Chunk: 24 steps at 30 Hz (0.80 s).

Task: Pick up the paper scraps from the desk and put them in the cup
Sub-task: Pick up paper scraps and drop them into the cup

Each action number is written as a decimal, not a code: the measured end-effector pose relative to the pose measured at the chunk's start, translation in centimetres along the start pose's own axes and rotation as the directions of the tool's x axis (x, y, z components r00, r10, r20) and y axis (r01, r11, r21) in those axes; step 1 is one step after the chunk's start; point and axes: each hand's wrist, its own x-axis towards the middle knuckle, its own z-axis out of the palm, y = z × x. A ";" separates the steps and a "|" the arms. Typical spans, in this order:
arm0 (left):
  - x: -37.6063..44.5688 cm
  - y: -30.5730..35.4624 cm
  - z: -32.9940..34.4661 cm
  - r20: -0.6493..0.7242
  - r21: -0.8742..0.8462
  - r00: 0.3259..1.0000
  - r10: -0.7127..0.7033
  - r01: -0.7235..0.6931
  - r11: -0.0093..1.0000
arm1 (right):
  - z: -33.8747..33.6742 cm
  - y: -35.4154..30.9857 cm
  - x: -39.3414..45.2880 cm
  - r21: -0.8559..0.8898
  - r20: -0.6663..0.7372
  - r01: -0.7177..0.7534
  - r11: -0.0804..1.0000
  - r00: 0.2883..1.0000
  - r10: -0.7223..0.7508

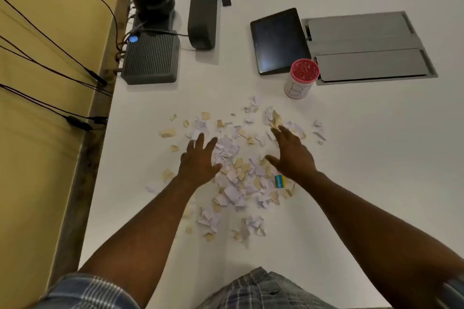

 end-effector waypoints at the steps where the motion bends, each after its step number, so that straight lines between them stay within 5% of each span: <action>1: 0.4 -0.1 -0.2 0.039 0.012 0.999 -0.027 0.027 1.000 | -0.3 0.0 0.6 -0.005 -0.037 -0.020 1.000 0.999 0.020; 8: 4.7 -0.4 0.4 0.133 -0.040 0.988 -0.072 0.078 0.996 | -0.5 1.9 6.1 -0.031 -0.013 -0.165 0.986 0.986 0.165; 17: 5.6 2.0 1.3 0.005 -0.009 0.998 0.070 -0.070 0.998 | 0.5 2.2 8.9 -0.183 0.108 -0.026 0.983 0.993 0.047; 24: 5.0 2.7 2.1 -0.049 -0.216 0.996 0.073 -0.082 0.973 | 1.4 1.7 7.7 -0.218 -0.014 0.143 0.965 0.989 -0.150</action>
